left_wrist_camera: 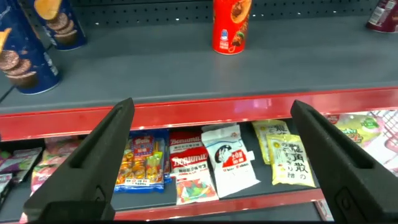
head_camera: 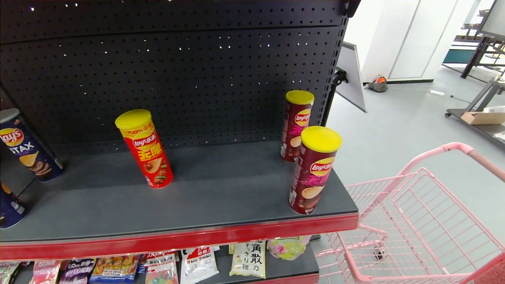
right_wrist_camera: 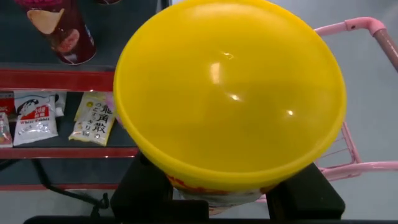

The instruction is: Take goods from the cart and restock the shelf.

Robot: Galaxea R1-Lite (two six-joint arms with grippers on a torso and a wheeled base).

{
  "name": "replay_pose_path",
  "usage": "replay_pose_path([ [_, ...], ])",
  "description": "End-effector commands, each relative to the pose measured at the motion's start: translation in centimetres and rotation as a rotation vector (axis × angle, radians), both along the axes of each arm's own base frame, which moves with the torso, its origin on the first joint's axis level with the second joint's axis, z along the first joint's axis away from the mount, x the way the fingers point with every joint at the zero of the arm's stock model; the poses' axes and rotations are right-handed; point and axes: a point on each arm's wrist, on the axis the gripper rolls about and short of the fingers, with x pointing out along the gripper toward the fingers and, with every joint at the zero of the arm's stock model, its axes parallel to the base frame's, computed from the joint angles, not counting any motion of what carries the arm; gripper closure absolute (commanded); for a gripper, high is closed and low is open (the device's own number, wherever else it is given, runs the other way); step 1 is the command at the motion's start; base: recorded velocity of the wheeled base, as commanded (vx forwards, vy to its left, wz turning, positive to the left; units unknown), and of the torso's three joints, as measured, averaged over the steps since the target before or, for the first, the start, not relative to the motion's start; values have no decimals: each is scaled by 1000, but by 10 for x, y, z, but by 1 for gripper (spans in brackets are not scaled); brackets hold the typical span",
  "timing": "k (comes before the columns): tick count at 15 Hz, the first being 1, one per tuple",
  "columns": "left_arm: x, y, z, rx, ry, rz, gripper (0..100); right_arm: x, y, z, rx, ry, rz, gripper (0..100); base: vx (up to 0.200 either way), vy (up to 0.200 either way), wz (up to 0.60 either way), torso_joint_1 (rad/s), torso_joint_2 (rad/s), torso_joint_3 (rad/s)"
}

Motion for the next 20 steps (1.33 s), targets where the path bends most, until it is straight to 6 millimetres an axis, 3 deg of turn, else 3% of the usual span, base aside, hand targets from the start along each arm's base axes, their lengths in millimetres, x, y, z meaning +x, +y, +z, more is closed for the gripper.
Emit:
replay_pose_path([
  [1,0,0,0,0,2,1,0,-12,-1,-8,1,-48,-3,100,0,0,0,0,0,0],
  [7,0,0,0,1,0,0,0,-35,-2,-44,9,-119,12,100,0,0,0,0,0,0],
  [10,0,0,0,3,0,-2,0,-38,-2,-55,10,-123,8,100,0,200,0,-2,1,4],
  [20,0,0,0,3,2,-2,0,-38,-2,-56,11,-125,10,100,0,200,0,0,4,2],
])
